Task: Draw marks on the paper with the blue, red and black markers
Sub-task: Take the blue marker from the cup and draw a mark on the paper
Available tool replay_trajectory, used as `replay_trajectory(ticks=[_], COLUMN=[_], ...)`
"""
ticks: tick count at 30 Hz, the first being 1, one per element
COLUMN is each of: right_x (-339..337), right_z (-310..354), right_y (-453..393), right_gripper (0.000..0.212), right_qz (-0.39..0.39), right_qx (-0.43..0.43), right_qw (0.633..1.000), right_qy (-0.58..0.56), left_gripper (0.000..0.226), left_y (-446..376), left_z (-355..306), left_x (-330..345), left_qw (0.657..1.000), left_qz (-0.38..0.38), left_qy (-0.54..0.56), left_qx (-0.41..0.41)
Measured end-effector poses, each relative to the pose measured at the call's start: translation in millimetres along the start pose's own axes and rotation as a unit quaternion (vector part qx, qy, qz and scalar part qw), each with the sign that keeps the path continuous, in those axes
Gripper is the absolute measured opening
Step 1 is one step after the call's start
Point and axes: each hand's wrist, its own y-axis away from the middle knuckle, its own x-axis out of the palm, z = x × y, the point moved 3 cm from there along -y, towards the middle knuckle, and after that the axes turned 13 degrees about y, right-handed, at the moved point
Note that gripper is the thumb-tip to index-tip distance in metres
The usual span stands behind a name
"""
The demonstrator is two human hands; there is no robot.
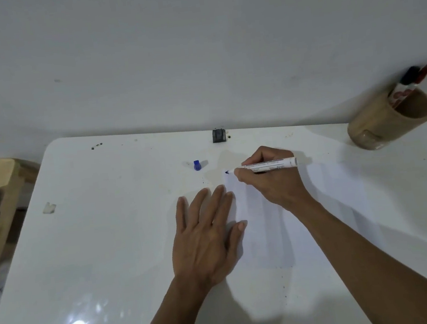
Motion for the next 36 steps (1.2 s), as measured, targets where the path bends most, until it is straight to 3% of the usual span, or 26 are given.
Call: replay_trajectory(ticks=[36], right_x=[2.0], right_z=[-0.8], right_y=[-0.9], right_gripper=[0.021], right_qz=[0.022], right_qx=[0.009], right_qw=[0.999], right_qy=[0.024], left_gripper=[0.052], left_y=[0.2], left_z=[1.8], left_x=[4.9], left_qw=[0.999], left_qz=[-0.043], left_qy=[0.005], left_qx=[0.021])
